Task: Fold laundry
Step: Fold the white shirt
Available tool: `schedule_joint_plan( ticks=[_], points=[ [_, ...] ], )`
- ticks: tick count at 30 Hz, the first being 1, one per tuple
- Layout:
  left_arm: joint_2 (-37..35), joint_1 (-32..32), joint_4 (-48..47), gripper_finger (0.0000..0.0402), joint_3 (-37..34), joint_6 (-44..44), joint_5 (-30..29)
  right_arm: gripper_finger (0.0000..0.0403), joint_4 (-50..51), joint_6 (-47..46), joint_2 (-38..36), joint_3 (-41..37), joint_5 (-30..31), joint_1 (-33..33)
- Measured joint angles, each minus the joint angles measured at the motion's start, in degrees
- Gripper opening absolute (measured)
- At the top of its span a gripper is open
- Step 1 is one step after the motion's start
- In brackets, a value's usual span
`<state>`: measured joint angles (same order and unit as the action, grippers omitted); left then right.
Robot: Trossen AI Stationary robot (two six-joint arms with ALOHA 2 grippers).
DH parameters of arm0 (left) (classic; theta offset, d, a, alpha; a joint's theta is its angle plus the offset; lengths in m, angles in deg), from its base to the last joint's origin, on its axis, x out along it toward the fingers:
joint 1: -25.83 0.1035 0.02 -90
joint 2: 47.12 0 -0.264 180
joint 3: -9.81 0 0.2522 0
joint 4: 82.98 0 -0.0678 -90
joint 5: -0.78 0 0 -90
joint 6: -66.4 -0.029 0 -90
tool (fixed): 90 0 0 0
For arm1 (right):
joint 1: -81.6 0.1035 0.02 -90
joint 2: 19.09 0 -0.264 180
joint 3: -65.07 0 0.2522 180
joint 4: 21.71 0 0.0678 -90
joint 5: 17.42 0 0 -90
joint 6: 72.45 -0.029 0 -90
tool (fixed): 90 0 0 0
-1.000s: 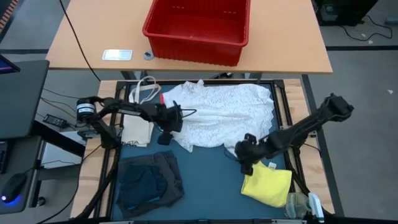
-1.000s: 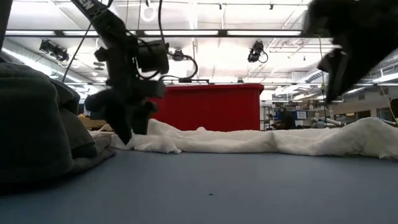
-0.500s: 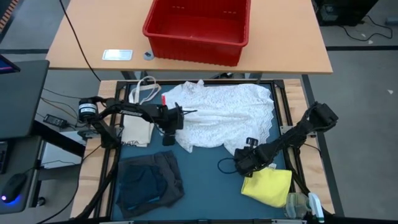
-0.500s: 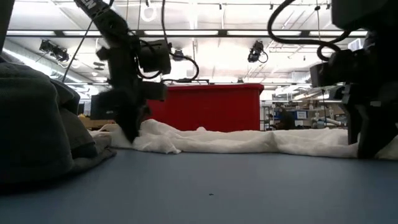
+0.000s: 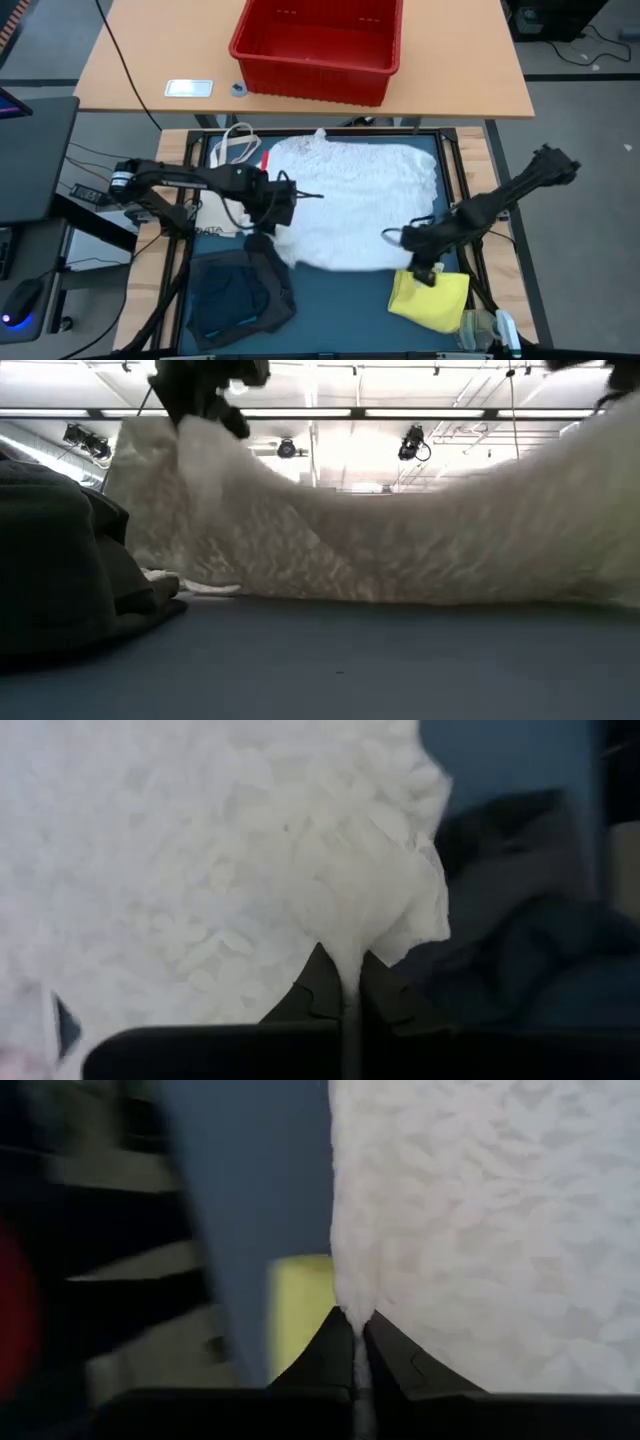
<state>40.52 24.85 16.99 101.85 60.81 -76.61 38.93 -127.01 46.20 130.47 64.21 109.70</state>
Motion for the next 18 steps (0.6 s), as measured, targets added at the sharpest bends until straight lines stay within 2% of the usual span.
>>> schedule_joint_plan(
  ticks=[3, 6, 10, 15, 18],
  points=[
    [-0.4, -2.8, 1.3, 0.0005, 0.5, 2.1, 2.3, 0.0012, -0.5, -5.4, -5.9, 0.0, -2.5, 1.4],
    [0.1, -5.2, 1.9, 0.0007, -0.2, 4.2, 2.3, 0.0012, -1.3, -6.0, -8.6, 0.0, -4.4, 2.7],
    [1.0, -5.7, 2.1, 0.0008, -0.9, 7.0, -1.1, 0.0012, 2.3, -5.4, -10.0, -0.1, -1.7, 2.3],
    [1.1, -0.4, 2.3, 0.0009, -0.9, 6.1, -8.8, 0.0012, 14.6, -4.3, -10.2, -0.1, 2.7, -3.9],
    [1.3, 5.6, 2.9, 0.0009, -1.0, 1.0, -9.9, 0.0012, 19.9, 0.7, -10.3, -1.4, 4.6, -10.1]
  ],
)
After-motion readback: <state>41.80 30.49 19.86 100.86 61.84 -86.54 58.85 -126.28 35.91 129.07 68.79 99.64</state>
